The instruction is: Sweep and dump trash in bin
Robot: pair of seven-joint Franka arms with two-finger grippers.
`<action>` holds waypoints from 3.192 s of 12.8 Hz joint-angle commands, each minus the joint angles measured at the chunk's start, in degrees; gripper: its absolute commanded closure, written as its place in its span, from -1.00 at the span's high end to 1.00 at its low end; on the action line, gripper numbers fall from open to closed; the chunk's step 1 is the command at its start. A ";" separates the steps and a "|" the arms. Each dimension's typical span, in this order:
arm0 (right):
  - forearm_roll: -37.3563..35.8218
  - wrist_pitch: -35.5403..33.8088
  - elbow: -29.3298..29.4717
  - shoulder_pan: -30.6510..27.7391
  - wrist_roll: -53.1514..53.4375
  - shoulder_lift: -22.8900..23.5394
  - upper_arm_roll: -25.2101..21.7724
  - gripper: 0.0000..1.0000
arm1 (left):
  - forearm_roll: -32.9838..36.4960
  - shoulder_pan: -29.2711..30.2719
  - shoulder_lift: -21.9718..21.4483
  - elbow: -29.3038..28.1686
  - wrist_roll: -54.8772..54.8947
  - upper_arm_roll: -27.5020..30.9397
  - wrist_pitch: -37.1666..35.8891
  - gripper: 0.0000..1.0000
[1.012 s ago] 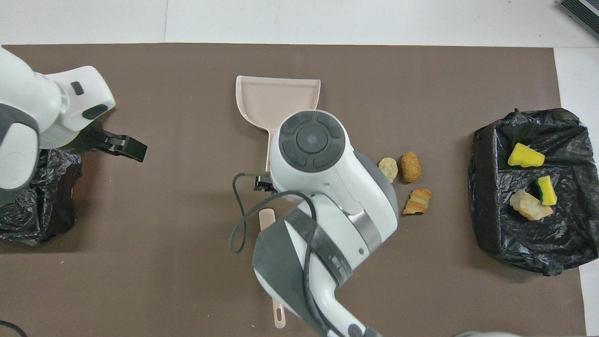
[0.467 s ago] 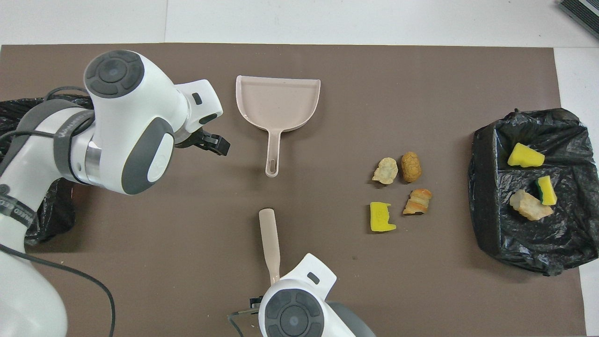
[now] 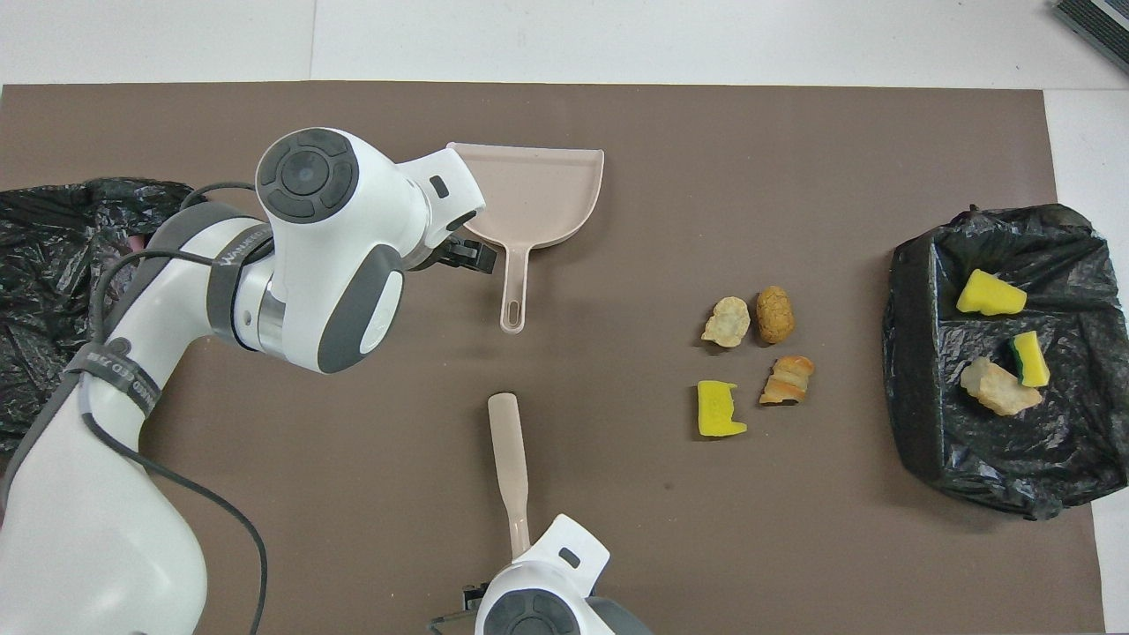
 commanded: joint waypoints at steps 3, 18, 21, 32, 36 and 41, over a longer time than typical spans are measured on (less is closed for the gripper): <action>0.21 6.47 -0.64 -0.18 -1.84 2.76 -0.40 0.90 | 0.07 -7.29 7.95 1.83 -8.13 1.05 6.44 1.00; -7.97 -11.35 3.58 -3.77 -1.40 -3.29 -0.84 -1.00 | 0.25 -6.69 6.12 4.55 -12.57 1.40 -0.32 -1.00; -8.93 -16.53 2.88 -8.06 -4.02 -8.12 -0.84 -1.00 | 0.16 -3.36 2.60 4.56 -3.26 2.02 -2.77 -1.00; -24.03 -20.51 2.44 -31.52 -16.24 -8.67 -0.76 -1.00 | -0.37 9.74 -7.68 1.31 57.80 2.02 -23.24 -1.00; -28.33 -19.72 -0.36 -40.67 -24.94 -8.58 -0.67 -1.00 | -0.19 9.84 -11.37 -5.00 81.38 2.11 -22.83 -1.00; -32.23 -13.77 -7.12 -40.60 -23.73 -6.65 -0.32 -1.00 | -0.37 4.66 -21.47 -26.00 81.00 1.85 -2.46 -1.00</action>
